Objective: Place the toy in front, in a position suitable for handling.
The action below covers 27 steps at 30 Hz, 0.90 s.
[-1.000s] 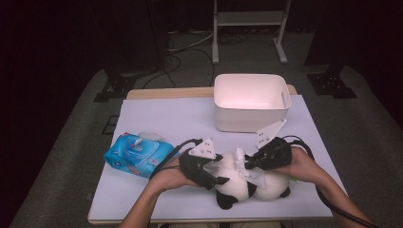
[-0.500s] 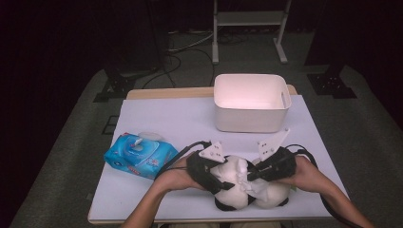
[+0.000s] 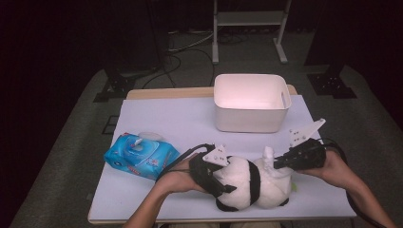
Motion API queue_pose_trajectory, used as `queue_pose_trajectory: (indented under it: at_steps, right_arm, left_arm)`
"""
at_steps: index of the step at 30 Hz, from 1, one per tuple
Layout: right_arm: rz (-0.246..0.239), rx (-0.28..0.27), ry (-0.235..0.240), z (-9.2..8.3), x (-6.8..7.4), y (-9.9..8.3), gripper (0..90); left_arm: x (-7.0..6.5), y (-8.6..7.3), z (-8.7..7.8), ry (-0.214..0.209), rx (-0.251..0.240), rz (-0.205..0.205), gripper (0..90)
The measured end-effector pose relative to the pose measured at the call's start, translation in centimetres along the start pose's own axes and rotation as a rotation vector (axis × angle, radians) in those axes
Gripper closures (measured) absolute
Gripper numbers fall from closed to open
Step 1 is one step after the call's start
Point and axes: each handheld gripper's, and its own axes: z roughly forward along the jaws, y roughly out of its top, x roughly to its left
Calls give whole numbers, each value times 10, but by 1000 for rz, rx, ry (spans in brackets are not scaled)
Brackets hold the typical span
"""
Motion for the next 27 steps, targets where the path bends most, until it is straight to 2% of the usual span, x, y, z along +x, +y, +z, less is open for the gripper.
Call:
queue_pose_trajectory:
  at_steps: [3, 11, 14, 20, 24, 27]
  right_arm:
    - [13, -15, 9, 3, 2, -5, 853]
    - [-57, -11, 34, 17, 15, 3, 855]
    - [-73, -5, 36, 21, 21, 7, 855]
    - [-80, -8, 45, 26, 17, 10, 855]
    - [-70, -6, 51, 28, 13, 9, 854]
    - [-58, -4, 53, 30, 9, 8, 854]
  left_arm:
    - [0, 1, -1, -5, -2, 0, 227]
    - [11, 8, -10, -17, -21, -38, 208]
    - [17, 12, -4, -37, 9, -37, 194]
    - [25, 14, 10, -56, 73, -50, 171]
    - [27, 12, 17, -64, 103, -36, 237]
    - [28, 6, 22, -71, 94, -39, 368]
